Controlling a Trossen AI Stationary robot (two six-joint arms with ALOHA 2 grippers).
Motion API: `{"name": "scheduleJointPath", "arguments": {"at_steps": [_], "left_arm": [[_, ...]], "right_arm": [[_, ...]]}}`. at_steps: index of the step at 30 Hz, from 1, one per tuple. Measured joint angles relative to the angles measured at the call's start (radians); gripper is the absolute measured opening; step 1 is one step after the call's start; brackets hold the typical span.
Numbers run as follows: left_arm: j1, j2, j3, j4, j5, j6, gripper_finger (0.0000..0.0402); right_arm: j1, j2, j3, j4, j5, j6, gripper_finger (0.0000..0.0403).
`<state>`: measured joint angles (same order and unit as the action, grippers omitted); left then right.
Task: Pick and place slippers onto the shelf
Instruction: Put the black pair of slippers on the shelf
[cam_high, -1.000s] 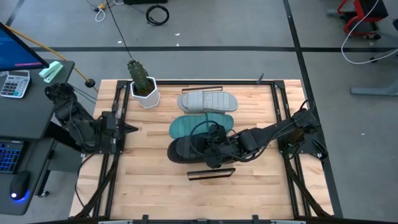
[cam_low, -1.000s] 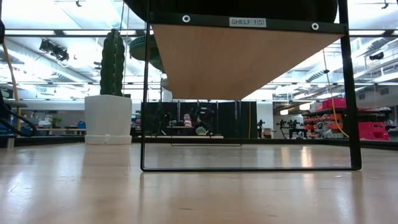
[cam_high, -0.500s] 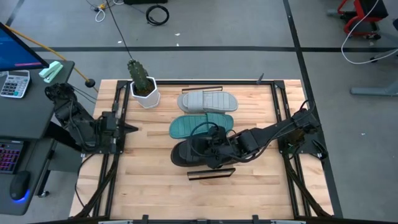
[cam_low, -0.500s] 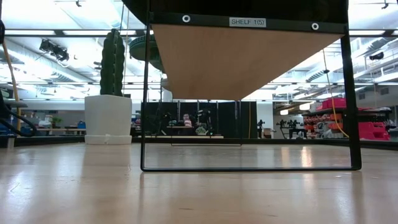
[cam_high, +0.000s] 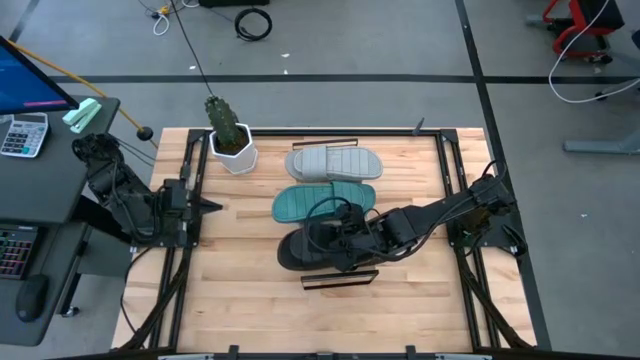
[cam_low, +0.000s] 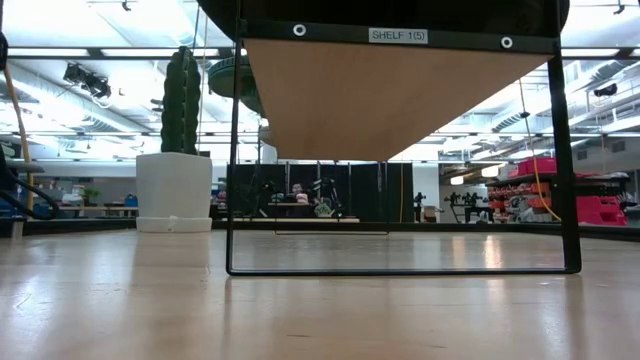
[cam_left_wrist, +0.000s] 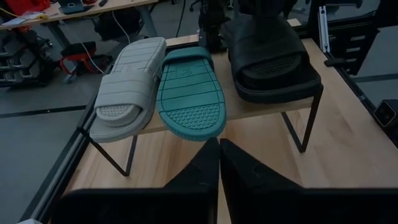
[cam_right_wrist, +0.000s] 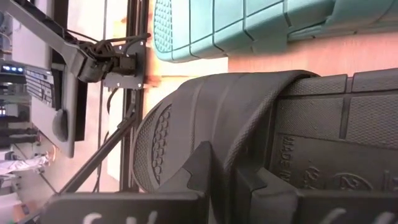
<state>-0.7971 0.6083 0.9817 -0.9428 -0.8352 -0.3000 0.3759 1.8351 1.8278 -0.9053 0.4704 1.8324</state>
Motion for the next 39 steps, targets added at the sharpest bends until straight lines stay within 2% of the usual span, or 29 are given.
{"name": "scheduleJointPath", "arguments": {"at_steps": [4, 13, 22, 31, 39], "left_arm": [[0.000, 0.000, 0.000, 0.000, 0.000, 0.000, 0.0025], [0.000, 0.000, 0.000, 0.000, 0.000, -0.001, 0.0005], [0.000, 0.000, 0.000, 0.000, 0.000, -0.002, 0.0024], [0.000, 0.000, 0.000, 0.000, 0.000, -0.003, 0.0005], [0.000, 0.000, 0.000, 0.000, 0.001, -0.003, 0.0024]], "right_arm": [[0.000, 0.000, 0.000, -0.011, -0.002, 0.000, 0.0032], [0.000, 0.000, 0.000, -0.015, -0.001, 0.000, 0.0032], [0.000, 0.000, 0.000, -0.015, -0.001, -0.001, 0.0032], [0.000, -0.001, -0.041, -0.010, -0.026, 0.018, 0.0033], [0.000, 0.001, -0.053, 0.001, -0.026, 0.025, 0.0040]]}}
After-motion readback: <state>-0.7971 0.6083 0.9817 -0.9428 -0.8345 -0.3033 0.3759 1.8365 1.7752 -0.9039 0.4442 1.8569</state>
